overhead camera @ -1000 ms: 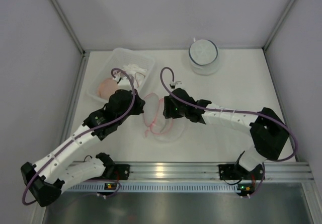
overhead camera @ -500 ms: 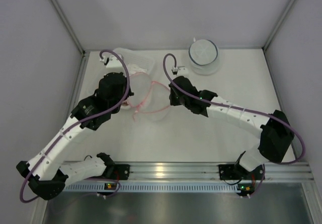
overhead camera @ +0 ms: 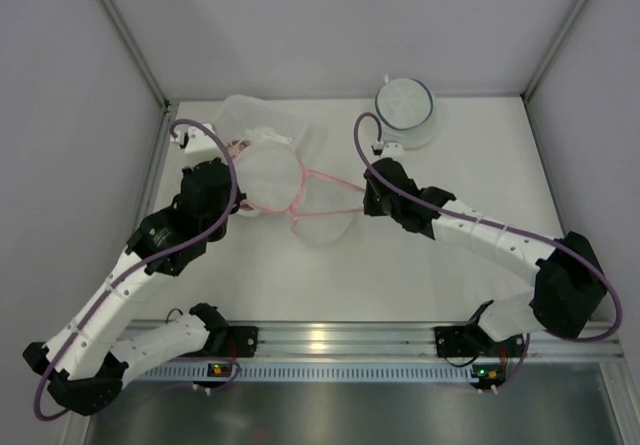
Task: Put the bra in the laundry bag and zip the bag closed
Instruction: Open the laundry bag at the center of the board.
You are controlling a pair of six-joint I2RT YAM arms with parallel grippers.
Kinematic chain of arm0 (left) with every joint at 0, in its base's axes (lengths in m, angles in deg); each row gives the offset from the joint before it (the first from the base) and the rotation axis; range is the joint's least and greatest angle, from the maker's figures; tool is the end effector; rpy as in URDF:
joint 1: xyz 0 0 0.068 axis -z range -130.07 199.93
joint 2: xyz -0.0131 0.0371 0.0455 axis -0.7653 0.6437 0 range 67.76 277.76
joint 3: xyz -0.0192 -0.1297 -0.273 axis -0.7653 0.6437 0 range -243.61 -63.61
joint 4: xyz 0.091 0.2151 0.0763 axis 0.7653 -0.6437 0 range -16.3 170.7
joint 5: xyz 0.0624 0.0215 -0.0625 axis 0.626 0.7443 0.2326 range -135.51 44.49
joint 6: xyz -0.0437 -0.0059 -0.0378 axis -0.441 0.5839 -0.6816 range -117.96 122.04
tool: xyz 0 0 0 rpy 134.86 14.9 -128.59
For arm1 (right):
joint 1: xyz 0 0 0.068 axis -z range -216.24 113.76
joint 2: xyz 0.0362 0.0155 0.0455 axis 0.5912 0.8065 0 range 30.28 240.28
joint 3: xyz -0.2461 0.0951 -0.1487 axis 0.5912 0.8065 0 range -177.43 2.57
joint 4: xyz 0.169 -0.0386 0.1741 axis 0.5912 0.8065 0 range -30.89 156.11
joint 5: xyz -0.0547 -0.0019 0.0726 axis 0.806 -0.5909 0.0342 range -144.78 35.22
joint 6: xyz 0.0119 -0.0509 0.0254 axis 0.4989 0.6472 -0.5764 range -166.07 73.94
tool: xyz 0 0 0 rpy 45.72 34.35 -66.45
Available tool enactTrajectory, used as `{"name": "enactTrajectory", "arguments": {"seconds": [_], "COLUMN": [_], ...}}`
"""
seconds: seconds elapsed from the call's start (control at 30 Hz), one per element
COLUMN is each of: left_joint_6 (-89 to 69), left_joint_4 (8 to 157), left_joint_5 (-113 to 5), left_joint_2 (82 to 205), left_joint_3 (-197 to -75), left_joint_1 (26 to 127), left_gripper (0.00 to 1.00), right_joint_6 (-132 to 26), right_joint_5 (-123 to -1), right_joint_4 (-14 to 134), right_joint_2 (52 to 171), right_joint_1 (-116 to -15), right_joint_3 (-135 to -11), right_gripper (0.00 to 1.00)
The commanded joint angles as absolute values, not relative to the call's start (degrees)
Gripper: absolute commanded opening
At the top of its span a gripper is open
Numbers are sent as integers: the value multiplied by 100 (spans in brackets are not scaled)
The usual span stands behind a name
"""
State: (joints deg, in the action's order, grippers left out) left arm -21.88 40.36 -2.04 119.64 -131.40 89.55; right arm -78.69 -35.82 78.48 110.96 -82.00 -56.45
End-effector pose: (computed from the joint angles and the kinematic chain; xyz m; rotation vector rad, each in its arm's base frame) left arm 0.1227 -0.0645 0.4226 -0.2139 1.8634 -0.0004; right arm 0.2134 0.1997 0.3016 -0.0878 2.2635 0.3576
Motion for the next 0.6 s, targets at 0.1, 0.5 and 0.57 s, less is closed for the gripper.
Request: {"name": "enactTrajectory", "arguments": {"seconds": [0.1, 0.5, 0.57], "left_joint_6": [-2661, -4207, -4610], "left_joint_4": [4150, 3667, 3675], "left_joint_5": [344, 863, 855], "left_joint_2": [11329, 10890, 10697], "left_joint_3": [-12840, -11918, -11724], "left_joint_1": [8869, 8861, 8861], "left_gripper": [0, 0, 0], "right_joint_6": [-8078, -8035, -7920], "right_joint_5": [-3456, -3799, -4026], "right_joint_4": [8055, 7871, 7766], "right_joint_2": [10578, 10129, 10243], "right_joint_1": [-8037, -7685, -7667], "right_joint_3": [-5342, -4805, -4788], "right_gripper": [0, 0, 0]}}
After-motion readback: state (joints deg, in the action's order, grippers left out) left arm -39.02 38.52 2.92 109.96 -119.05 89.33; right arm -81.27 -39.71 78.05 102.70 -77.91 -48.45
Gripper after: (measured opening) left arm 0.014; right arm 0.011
